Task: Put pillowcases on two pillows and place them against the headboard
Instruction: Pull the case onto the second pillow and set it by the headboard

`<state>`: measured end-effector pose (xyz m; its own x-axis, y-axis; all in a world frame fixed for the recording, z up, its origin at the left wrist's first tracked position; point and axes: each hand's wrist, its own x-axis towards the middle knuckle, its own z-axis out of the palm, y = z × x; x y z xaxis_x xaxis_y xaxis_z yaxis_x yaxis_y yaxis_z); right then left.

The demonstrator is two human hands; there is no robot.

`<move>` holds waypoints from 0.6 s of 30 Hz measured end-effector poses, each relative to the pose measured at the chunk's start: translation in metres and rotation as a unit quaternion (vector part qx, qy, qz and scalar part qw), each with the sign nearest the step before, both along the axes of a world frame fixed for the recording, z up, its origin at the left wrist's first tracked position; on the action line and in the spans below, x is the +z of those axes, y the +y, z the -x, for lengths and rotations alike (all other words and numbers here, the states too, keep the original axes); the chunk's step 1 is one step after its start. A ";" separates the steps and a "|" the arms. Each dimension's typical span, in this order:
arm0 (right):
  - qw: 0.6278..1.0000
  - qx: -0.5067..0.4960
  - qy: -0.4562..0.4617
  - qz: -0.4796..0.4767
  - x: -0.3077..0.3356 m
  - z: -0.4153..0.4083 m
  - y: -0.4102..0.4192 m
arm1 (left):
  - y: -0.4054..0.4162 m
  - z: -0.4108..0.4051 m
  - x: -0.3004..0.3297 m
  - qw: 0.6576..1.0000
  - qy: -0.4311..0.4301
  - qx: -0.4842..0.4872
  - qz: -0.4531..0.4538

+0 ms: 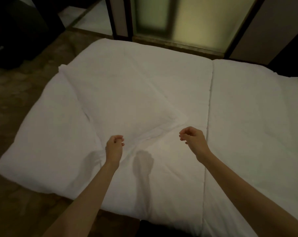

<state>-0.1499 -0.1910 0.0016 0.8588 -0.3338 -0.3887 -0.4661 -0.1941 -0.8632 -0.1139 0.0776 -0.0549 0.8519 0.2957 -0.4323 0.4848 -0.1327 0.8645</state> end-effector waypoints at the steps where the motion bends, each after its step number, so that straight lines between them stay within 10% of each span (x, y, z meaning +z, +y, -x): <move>1: 1.000 0.005 -0.001 0.011 0.000 -0.011 0.003 | 0.007 -0.010 0.000 1.000 0.000 0.010 0.001; 18: 0.993 0.093 -0.013 0.075 -0.022 -0.211 0.029 | 0.086 -0.144 -0.023 0.991 0.042 0.124 -0.001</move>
